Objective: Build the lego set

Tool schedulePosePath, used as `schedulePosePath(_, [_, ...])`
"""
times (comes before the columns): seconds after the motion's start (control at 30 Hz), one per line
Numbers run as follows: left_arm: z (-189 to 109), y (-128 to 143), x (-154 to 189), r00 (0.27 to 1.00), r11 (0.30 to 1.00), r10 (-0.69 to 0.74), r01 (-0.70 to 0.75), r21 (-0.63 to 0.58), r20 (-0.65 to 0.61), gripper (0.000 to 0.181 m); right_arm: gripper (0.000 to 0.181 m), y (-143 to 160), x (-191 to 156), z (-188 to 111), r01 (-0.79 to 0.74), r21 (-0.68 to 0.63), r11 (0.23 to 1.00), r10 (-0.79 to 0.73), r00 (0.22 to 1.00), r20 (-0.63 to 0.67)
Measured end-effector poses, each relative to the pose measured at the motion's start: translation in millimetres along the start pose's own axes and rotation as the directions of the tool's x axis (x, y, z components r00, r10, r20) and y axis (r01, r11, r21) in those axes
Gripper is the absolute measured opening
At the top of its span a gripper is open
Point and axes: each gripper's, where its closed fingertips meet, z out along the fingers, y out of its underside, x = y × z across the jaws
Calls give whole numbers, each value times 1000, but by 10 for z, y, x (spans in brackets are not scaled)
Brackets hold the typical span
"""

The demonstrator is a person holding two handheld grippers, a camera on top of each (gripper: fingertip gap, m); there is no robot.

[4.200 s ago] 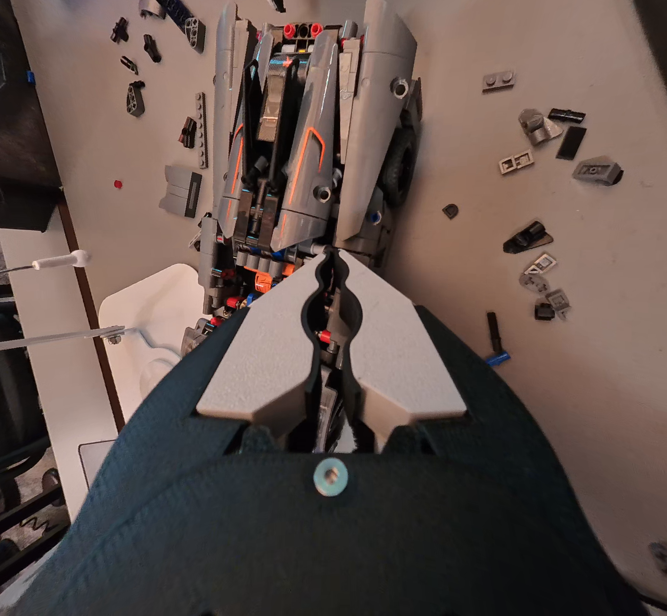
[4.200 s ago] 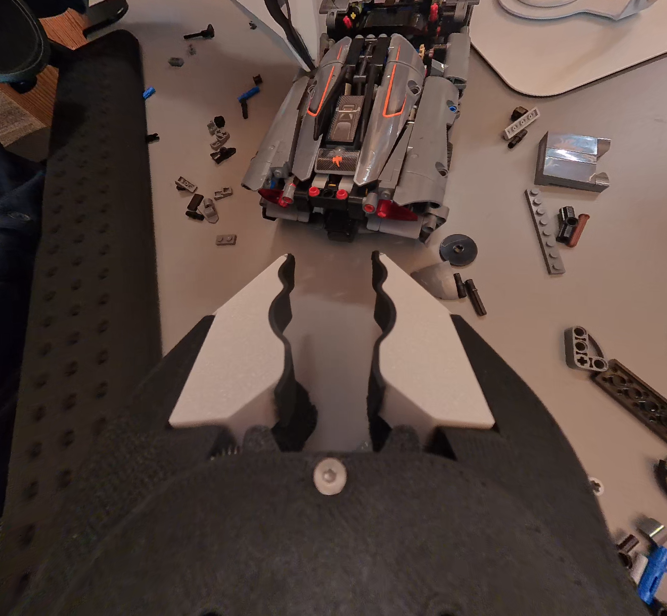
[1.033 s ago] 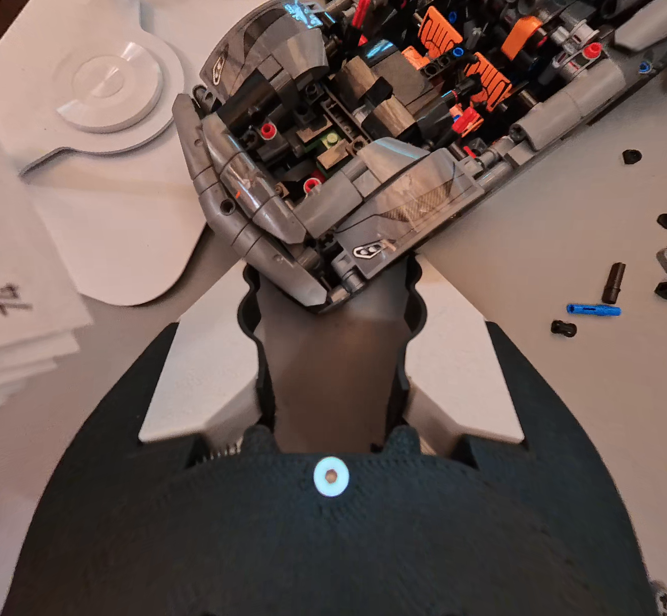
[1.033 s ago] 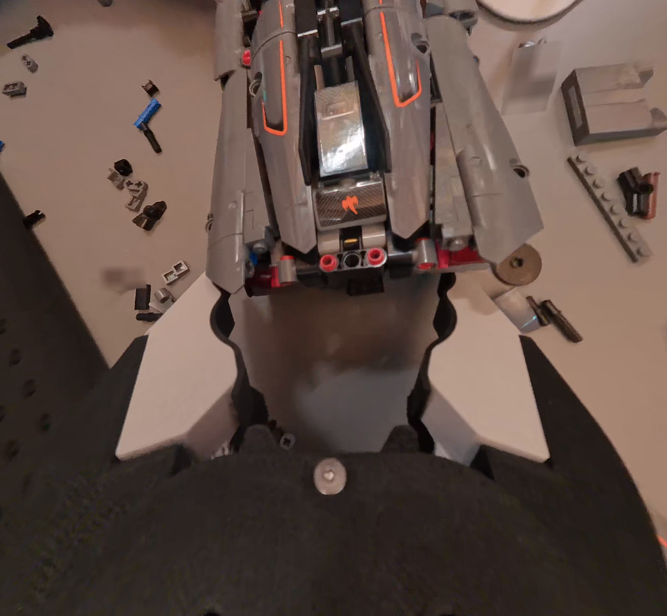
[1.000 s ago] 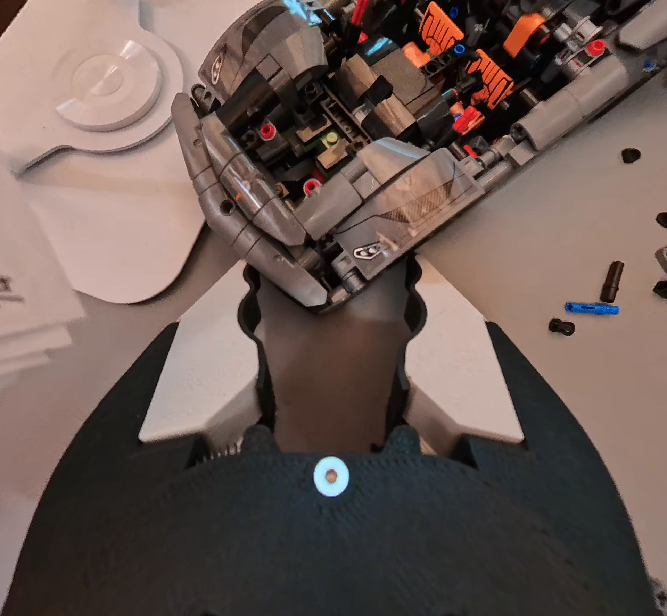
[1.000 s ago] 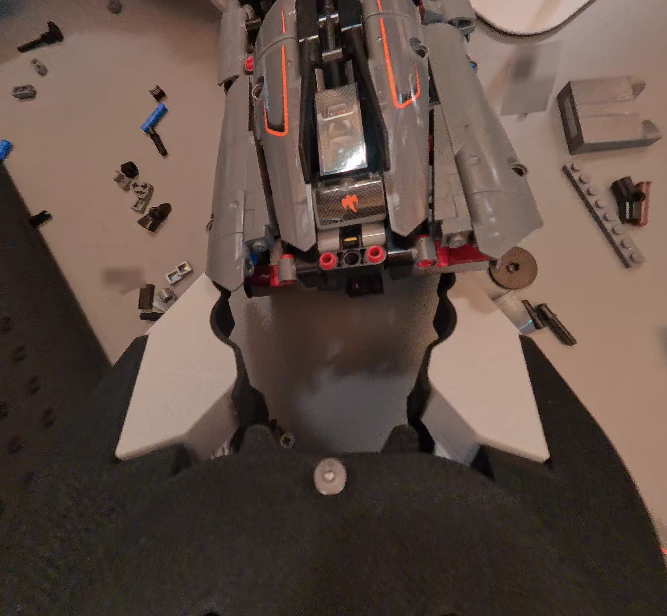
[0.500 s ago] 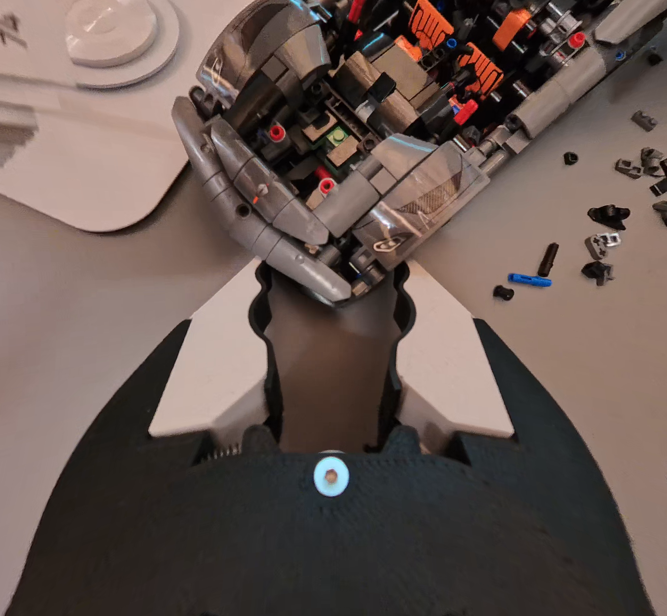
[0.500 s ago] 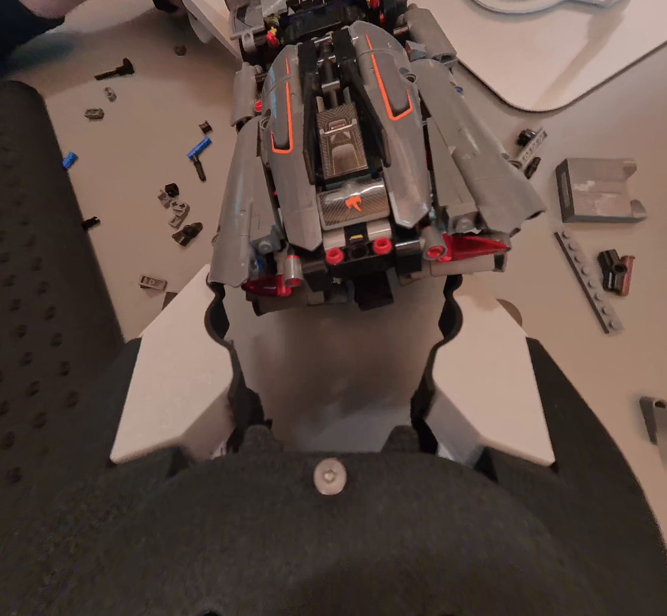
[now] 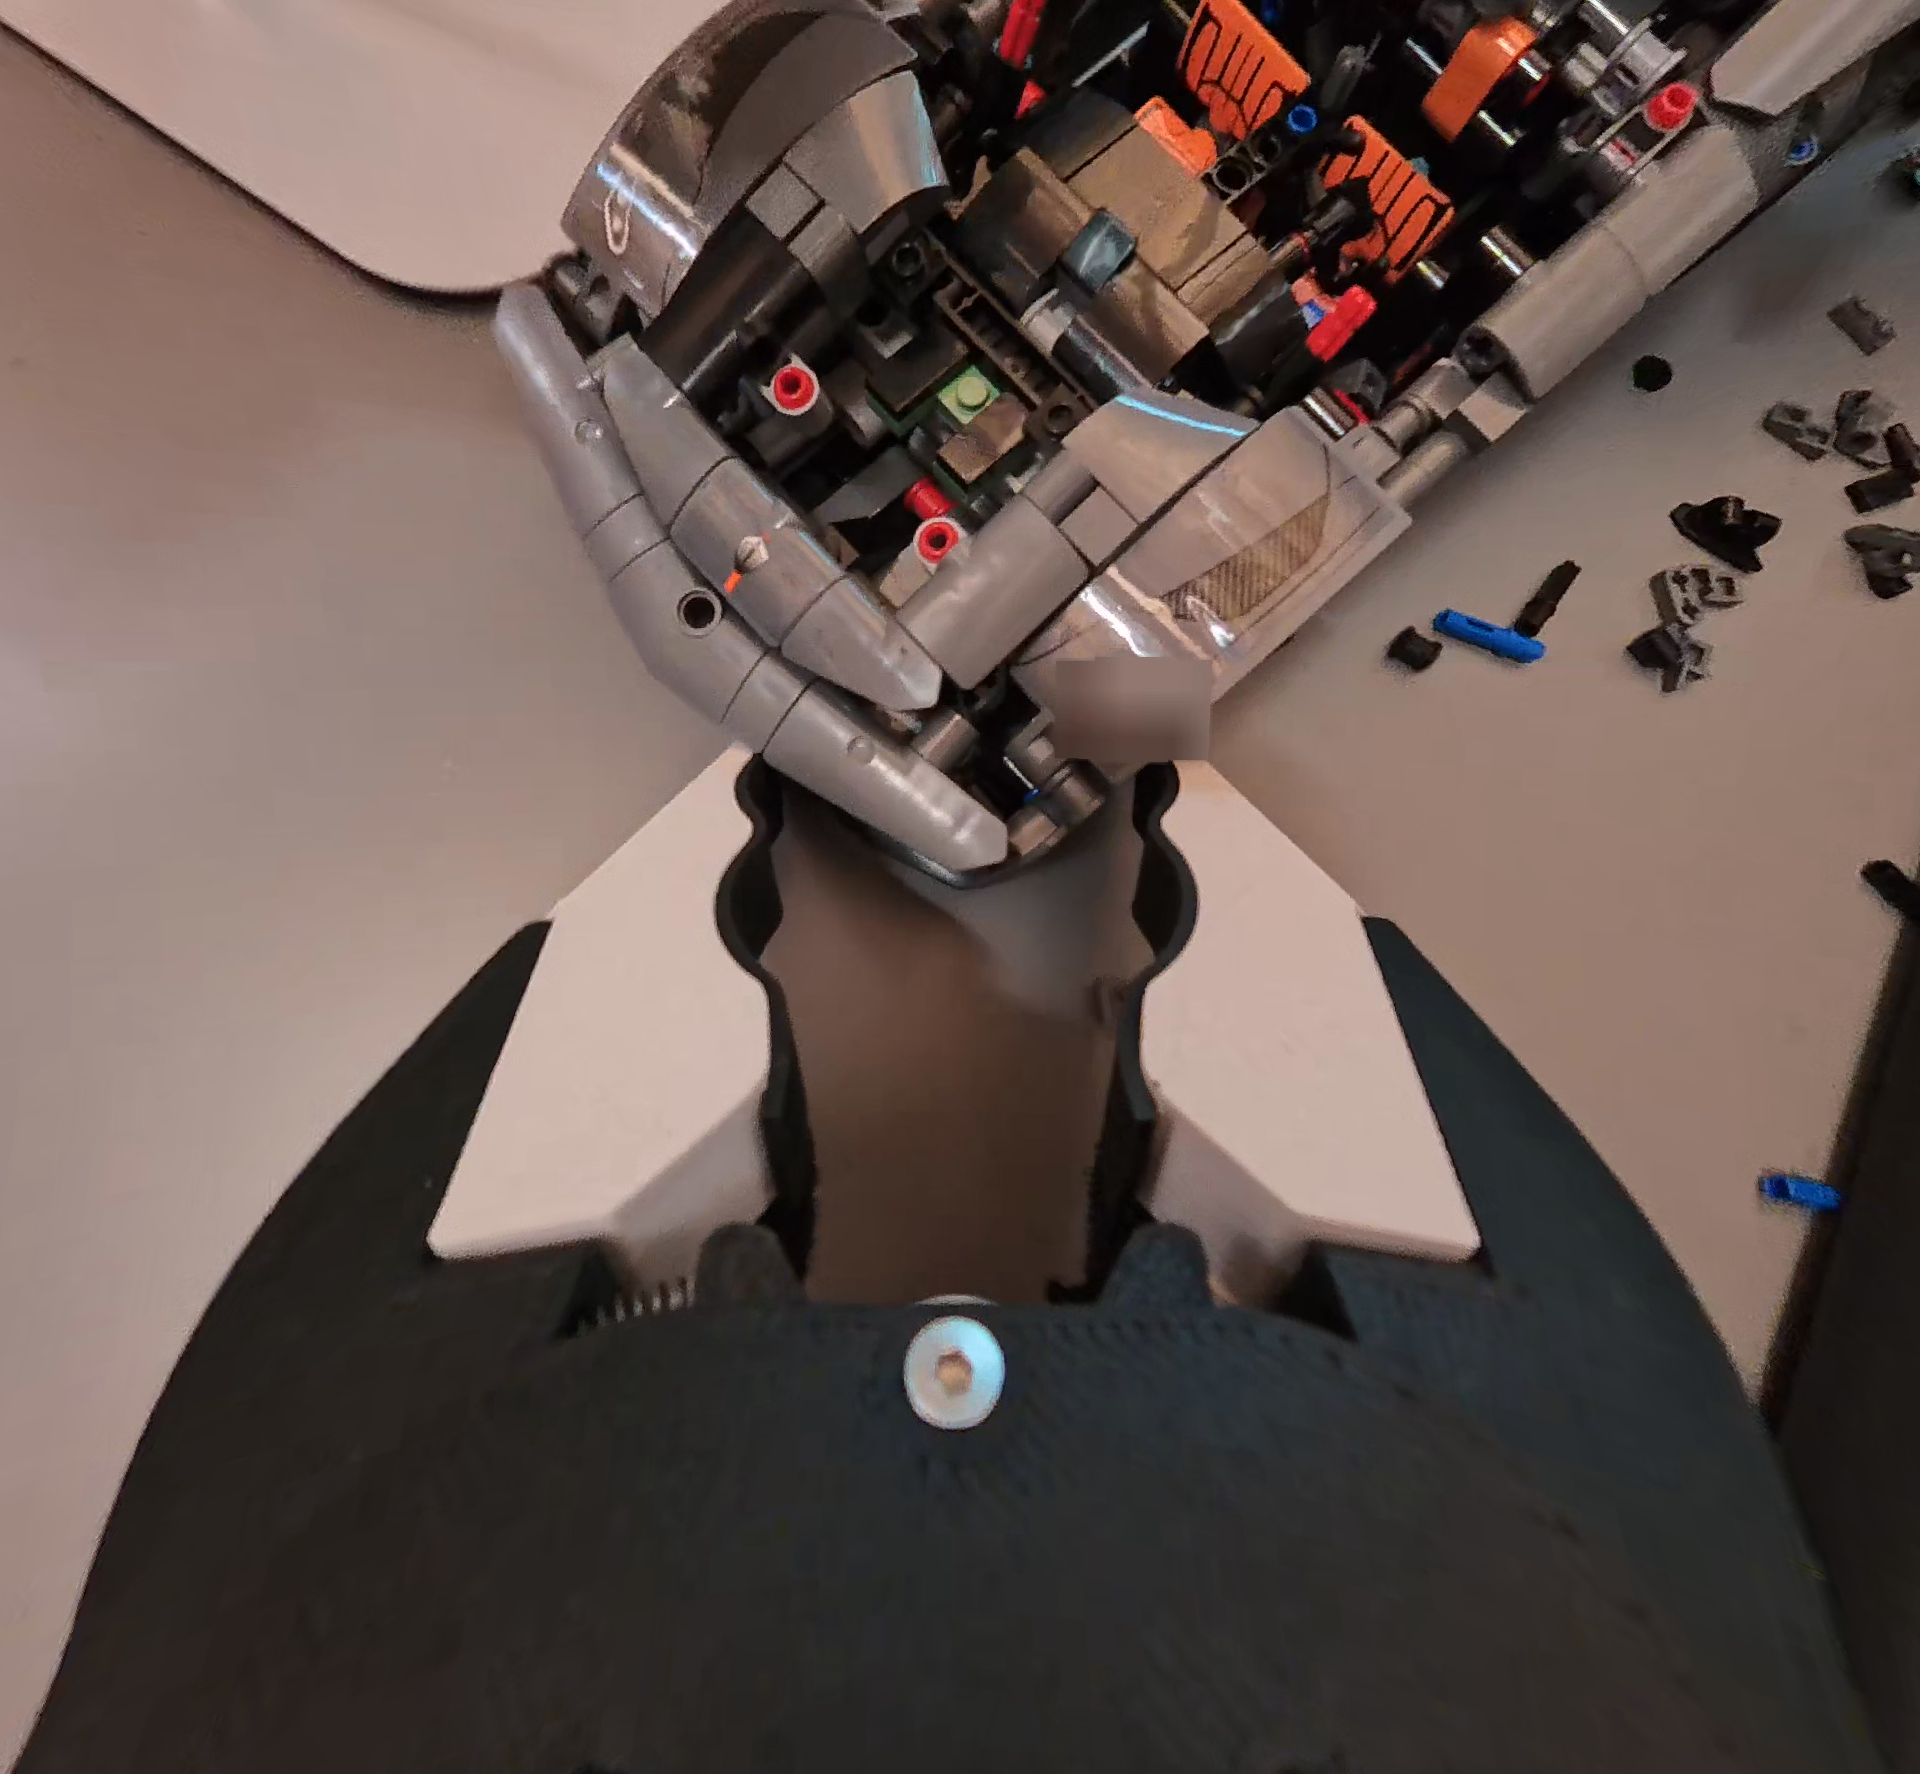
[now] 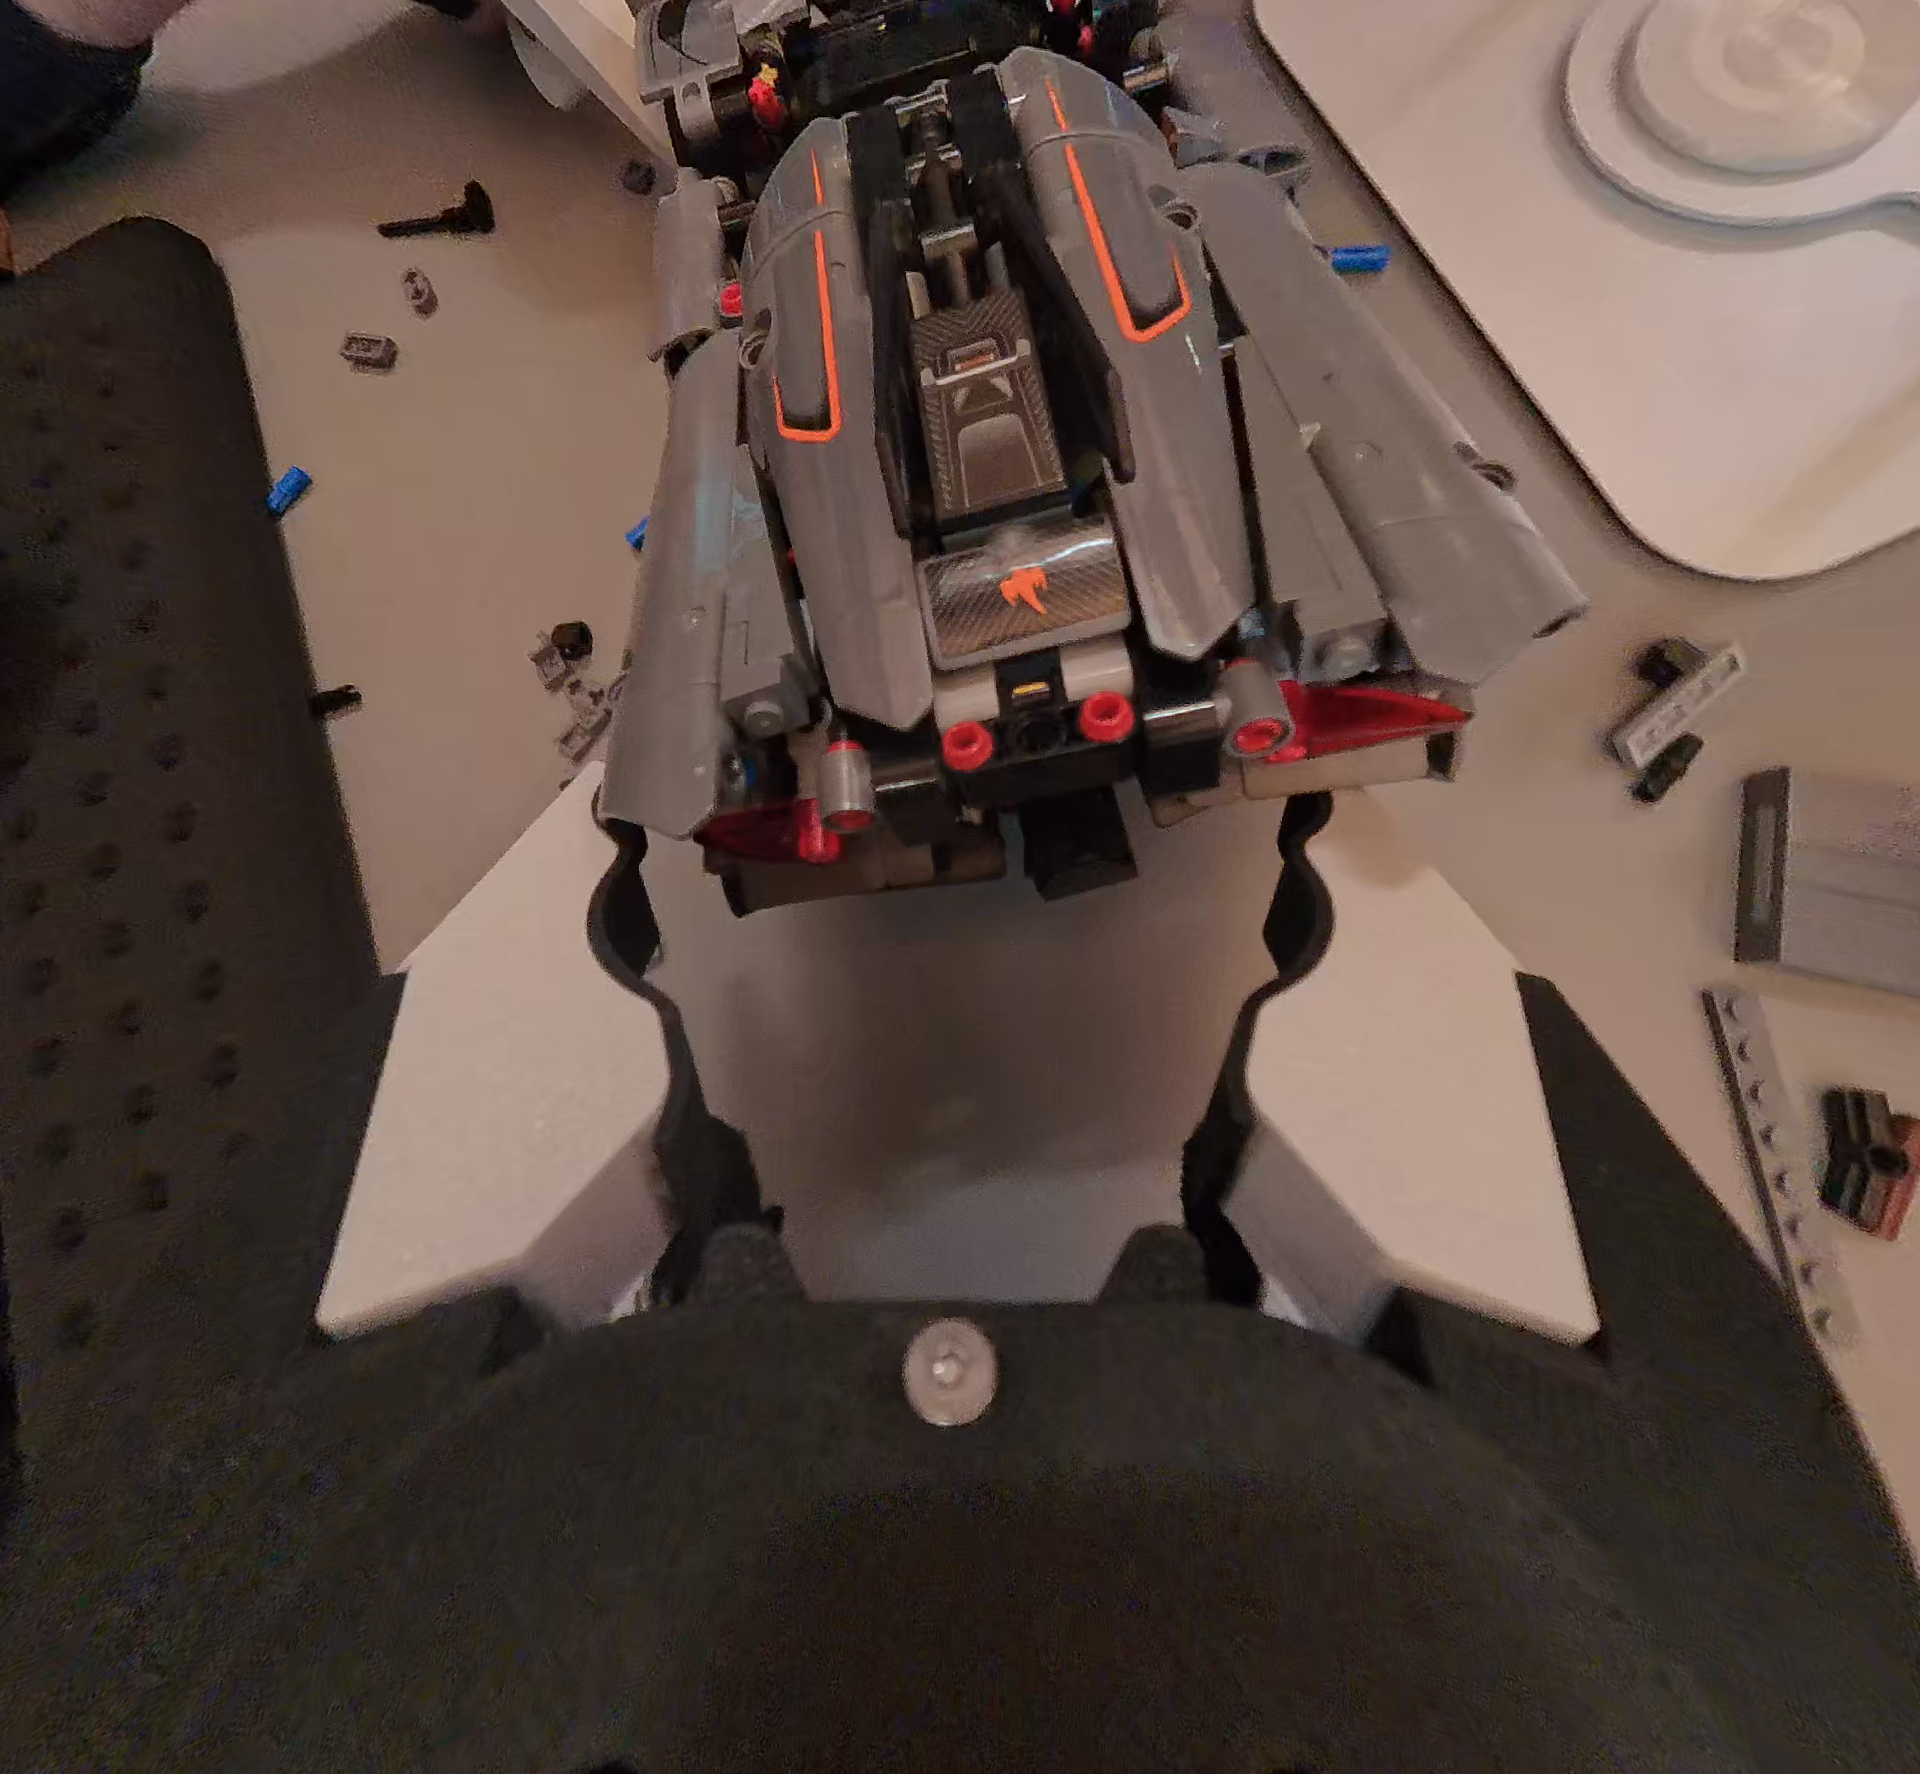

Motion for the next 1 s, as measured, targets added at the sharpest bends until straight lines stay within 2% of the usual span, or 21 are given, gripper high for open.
schedulePosePath(0.27, [-299, 120, -145, 994, 997, -63, 58, 50, 90, 65, 121, -282, 9, 198, 79, -34, 996, -76, 995, 69])
schedulePosePath(0.5, [-619, 225, -346, 972, 990, -135, 122, 77, 190, 65, 120, -730, 80, 419, 156, 9, 988, -155, 975, 161])
schedulePosePath(0.7, [-770, 395, -520, 946, 979, -204, 190, 76, 253, 64, 121, -979, 160, 693, 212, -3, 977, -206, 949, 238])
schedulePosePath(1.0, [-880, 717, -643, 898, 957, -278, 288, 22, 342, 64, 122, -1154, 205, 1077, 291, -29, 956, -265, 903, 338])
